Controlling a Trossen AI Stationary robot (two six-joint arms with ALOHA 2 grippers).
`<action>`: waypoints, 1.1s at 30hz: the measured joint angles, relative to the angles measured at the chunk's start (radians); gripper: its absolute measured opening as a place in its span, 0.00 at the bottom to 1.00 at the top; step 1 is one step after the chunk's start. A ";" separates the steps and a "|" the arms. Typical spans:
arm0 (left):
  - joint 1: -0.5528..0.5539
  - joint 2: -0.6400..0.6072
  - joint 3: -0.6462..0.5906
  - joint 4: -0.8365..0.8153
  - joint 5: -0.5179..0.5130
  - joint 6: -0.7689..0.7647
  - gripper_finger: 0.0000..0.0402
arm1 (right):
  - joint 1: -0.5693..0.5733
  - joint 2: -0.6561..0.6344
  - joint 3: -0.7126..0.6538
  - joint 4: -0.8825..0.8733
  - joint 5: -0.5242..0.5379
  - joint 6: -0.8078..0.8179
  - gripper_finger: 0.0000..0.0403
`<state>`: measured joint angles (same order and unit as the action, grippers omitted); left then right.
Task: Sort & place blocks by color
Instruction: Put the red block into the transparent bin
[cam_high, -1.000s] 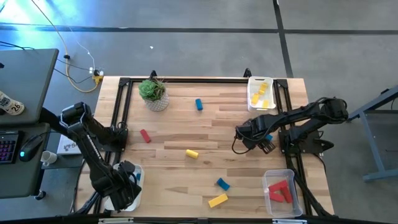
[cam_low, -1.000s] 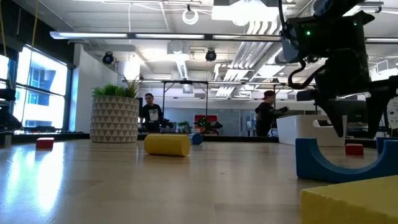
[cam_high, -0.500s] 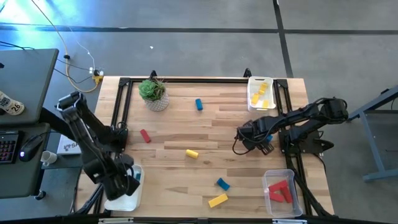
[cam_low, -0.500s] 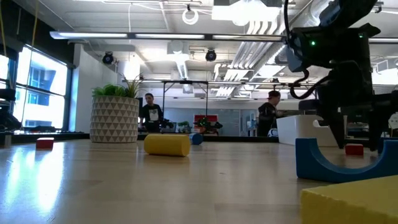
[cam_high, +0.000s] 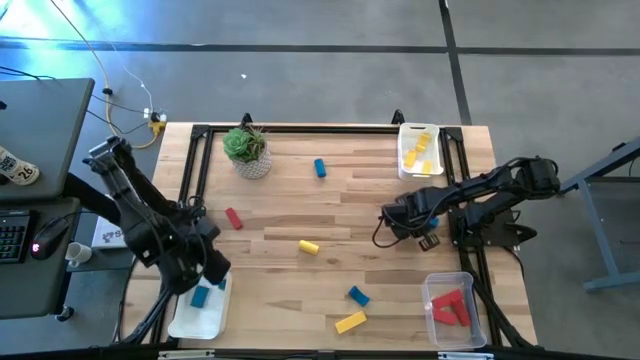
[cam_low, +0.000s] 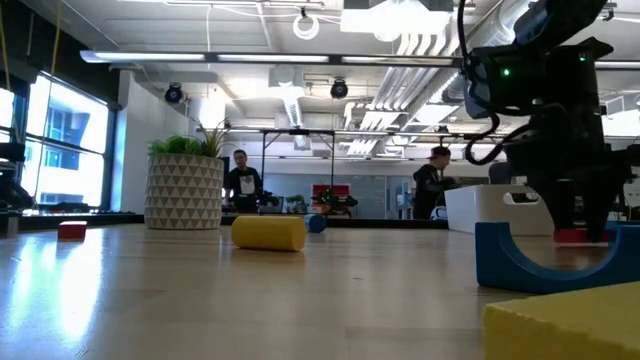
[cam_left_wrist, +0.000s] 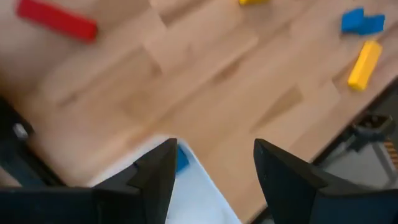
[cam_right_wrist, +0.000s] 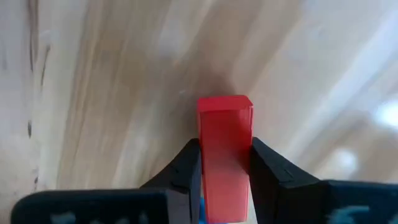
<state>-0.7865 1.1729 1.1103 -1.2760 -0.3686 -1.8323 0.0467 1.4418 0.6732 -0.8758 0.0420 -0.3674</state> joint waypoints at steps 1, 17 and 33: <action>0.019 -0.006 0.000 -0.010 -0.013 0.029 0.50 | 0.000 0.000 0.012 -0.004 0.007 0.007 0.18; 0.379 -0.029 0.000 -0.048 -0.121 0.658 0.50 | 0.000 0.000 0.297 -0.151 0.062 0.522 0.19; 0.688 -0.026 0.000 0.221 -0.078 1.397 0.50 | 0.043 -0.001 0.629 -0.380 0.095 1.177 0.19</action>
<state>-0.0987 1.1465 1.1103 -1.0551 -0.4466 -0.4357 0.0898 1.4403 1.3017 -1.2555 0.1367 0.8097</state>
